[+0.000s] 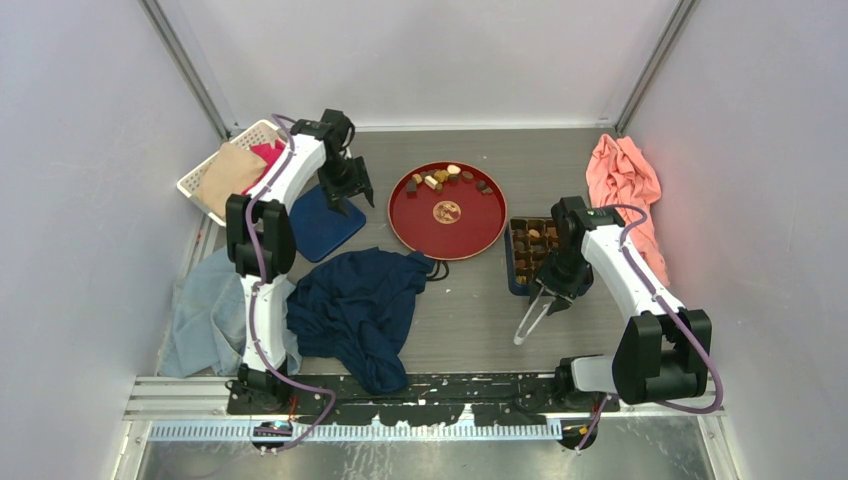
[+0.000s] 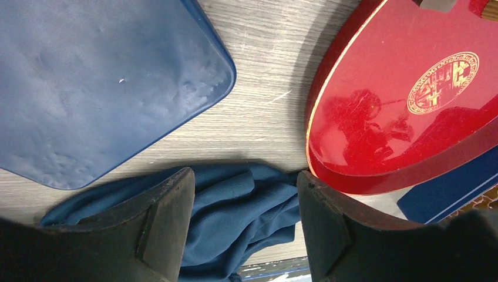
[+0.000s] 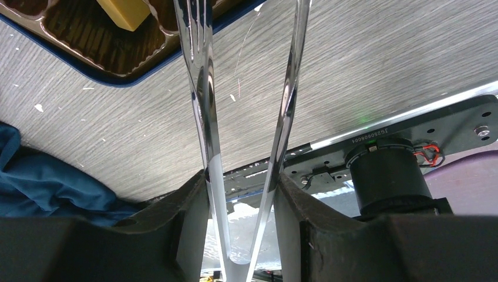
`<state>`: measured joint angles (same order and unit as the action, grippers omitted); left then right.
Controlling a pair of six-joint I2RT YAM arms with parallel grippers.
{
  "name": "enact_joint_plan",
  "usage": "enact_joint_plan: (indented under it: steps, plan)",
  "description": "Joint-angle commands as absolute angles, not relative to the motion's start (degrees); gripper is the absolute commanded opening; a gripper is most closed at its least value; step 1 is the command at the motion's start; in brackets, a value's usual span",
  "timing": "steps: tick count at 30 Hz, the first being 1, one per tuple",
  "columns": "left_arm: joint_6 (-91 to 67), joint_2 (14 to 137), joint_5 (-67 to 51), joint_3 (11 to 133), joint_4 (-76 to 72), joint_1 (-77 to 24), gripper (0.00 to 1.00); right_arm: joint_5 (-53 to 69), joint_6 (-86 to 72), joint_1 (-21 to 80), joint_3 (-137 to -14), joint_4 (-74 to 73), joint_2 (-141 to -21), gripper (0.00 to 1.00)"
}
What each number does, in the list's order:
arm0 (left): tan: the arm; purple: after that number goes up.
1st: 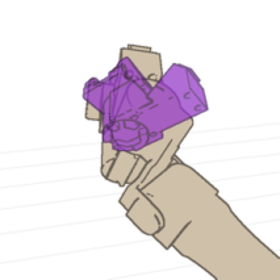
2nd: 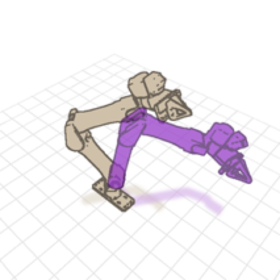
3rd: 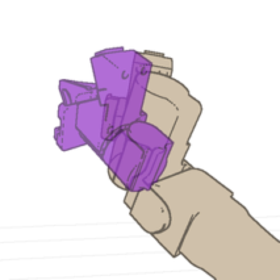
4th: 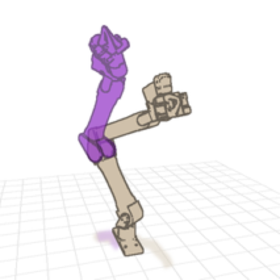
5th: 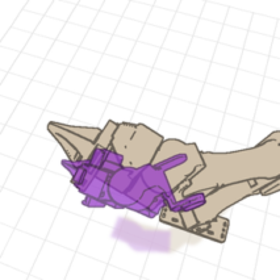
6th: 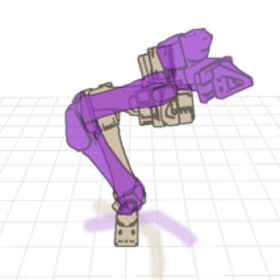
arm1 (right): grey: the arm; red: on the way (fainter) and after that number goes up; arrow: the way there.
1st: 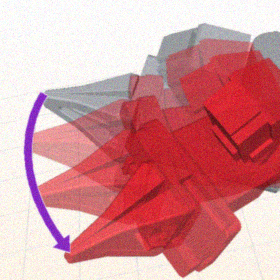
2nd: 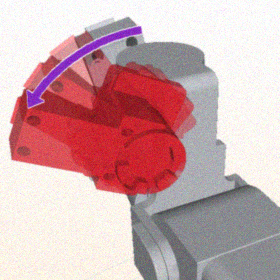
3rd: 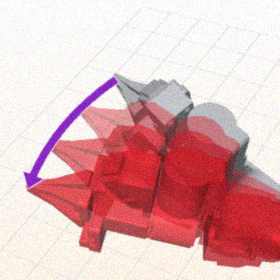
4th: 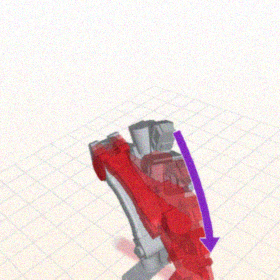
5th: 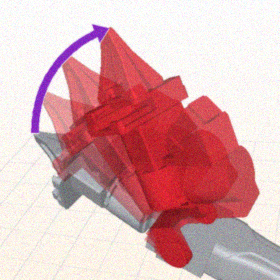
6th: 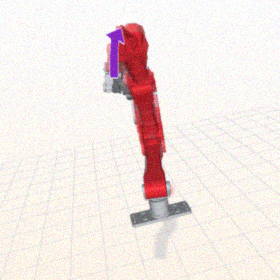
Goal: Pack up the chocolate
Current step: Place the fake chocolate in the packing box, then pick up the fake chocolate from the plate.
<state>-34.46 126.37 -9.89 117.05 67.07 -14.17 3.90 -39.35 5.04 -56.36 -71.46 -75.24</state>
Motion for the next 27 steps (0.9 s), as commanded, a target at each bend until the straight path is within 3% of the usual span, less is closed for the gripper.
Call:
enact_joint_plan:
  steps: [1,11,16,22,27]
  plan:
    - [-34.2,123.5,-10.1,119.0,66.4,-13.7,0.65,3.4,-39.3,4.8,-57.4,-72.2,-73.0,0.47]
    - [-34.4,123.8,-10.6,119.3,66.2,-13.7,0.65,2.8,-39.7,4.8,-57.1,-73.3,-71.2,0.51]
    - [-34.4,123.5,-10.6,119.1,66.2,-13.6,0.65,1.5,-38.6,4.8,-61.3,-73.9,-71.0,0.45]
    - [-34.3,122.8,-10.6,118.5,66.1,-13.7,0.65,1.5,-36.2,5.2,-75.2,-72.3,-73.6,0.32]
    - [-33.8,121.8,-9.8,116.5,66.2,-13.6,0.65,6.6,-31.1,10.7,-91.4,-71.0,-88.8,0.31]
